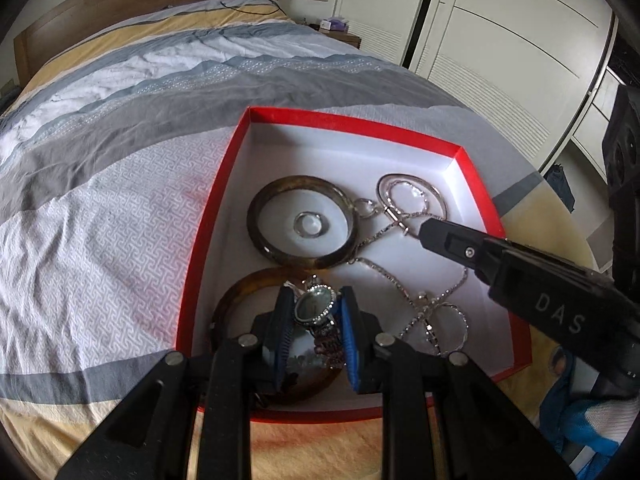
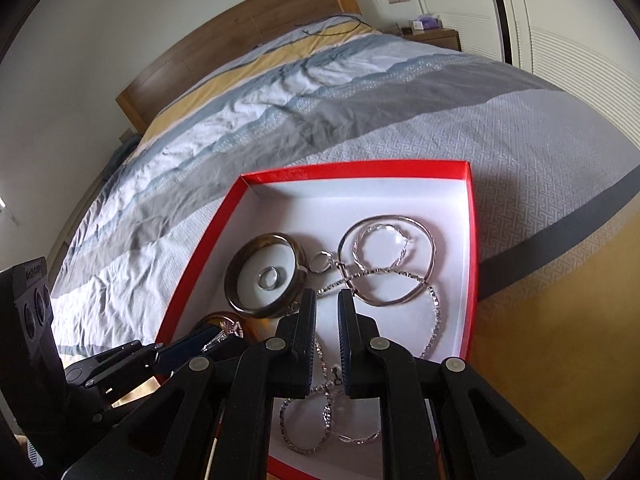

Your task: Organize jewelry

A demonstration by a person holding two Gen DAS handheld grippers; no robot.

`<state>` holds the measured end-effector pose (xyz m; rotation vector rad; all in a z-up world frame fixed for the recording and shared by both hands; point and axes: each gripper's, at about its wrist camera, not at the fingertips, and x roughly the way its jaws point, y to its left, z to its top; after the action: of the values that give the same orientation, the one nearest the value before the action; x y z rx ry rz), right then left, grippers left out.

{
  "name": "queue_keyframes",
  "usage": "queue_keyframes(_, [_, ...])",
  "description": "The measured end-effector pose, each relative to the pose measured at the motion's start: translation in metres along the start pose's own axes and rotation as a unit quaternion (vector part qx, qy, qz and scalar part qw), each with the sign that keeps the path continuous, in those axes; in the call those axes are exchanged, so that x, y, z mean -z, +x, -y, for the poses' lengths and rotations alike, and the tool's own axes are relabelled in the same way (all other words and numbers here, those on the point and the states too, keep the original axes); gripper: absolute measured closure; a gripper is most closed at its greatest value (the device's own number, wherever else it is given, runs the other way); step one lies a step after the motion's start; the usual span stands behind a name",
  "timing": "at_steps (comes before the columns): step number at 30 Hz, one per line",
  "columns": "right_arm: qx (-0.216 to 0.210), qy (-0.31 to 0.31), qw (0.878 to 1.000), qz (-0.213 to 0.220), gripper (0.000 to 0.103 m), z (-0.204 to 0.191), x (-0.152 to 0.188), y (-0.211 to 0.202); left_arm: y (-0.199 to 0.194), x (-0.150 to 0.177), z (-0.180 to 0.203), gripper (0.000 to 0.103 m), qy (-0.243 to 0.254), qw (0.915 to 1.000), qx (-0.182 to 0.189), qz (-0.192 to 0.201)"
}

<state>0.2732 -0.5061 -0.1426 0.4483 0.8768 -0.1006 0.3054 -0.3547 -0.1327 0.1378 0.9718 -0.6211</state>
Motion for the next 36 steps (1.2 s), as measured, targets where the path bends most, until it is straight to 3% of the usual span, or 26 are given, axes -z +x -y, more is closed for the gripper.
queue_keyframes(3, [0.010, -0.002, 1.000, -0.009, 0.088, 0.000, 0.002, 0.002, -0.001, 0.003, -0.001, 0.082, -0.005, 1.0000, 0.005, -0.003])
queue_keyframes(6, [0.016, 0.003, 1.000, -0.013, 0.073, 0.001, 0.004, -0.001, -0.006, 0.004, -0.003, 0.081, -0.011, 0.9999, 0.012, -0.003])
queue_keyframes(10, [0.026, 0.002, 1.000, -0.012, 0.062, -0.001, 0.004, -0.010, -0.013, 0.004, -0.002, 0.081, -0.011, 0.9999, 0.009, -0.005])
queue_keyframes(21, [0.045, -0.010, 0.999, -0.001, 0.051, -0.018, 0.010, -0.051, -0.059, 0.004, 0.002, 0.069, -0.015, 0.9996, -0.022, 0.009])
queue_keyframes(36, [0.040, -0.068, 0.996, 0.035, 0.045, -0.084, 0.024, -0.127, -0.185, 0.018, -0.005, 0.061, -0.025, 0.9928, -0.087, 0.078])
